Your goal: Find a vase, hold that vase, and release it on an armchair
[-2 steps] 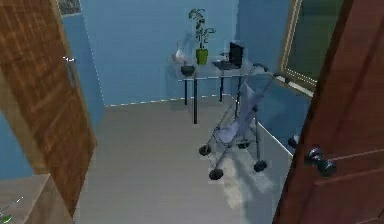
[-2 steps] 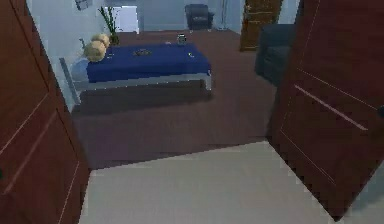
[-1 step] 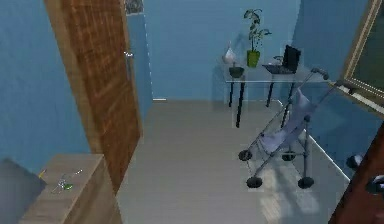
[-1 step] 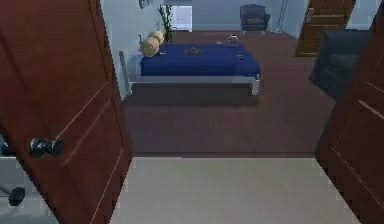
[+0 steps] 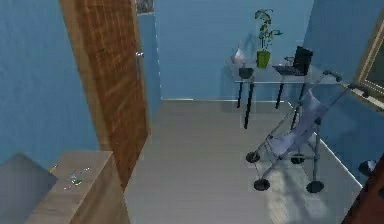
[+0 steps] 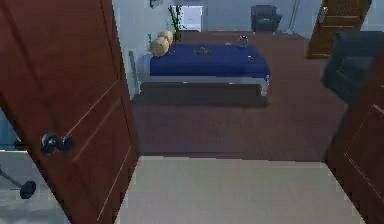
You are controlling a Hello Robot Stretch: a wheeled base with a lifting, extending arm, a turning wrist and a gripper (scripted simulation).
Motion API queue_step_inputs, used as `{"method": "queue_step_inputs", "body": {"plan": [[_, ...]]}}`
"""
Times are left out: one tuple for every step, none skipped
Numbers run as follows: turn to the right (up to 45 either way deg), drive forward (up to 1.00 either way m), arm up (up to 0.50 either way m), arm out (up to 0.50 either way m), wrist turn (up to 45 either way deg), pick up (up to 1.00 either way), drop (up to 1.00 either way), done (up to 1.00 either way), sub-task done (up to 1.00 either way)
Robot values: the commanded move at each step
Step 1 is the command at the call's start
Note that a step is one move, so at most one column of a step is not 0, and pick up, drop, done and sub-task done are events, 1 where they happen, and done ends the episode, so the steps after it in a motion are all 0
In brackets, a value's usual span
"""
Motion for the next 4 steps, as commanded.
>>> {"method": "queue_step_inputs", "body": {"plan": [[0.0,1.0,0.0,0.0,0.0,0.0,0.0,0.0,0.0],[0.0,0.85,0.0,0.0,0.0,0.0,0.0,0.0,0.0],[-45.0,0.0,0.0,0.0,0.0,0.0,0.0,0.0,0.0],[45.0,0.0,0.0,0.0,0.0,0.0,0.0,0.0,0.0]]}}
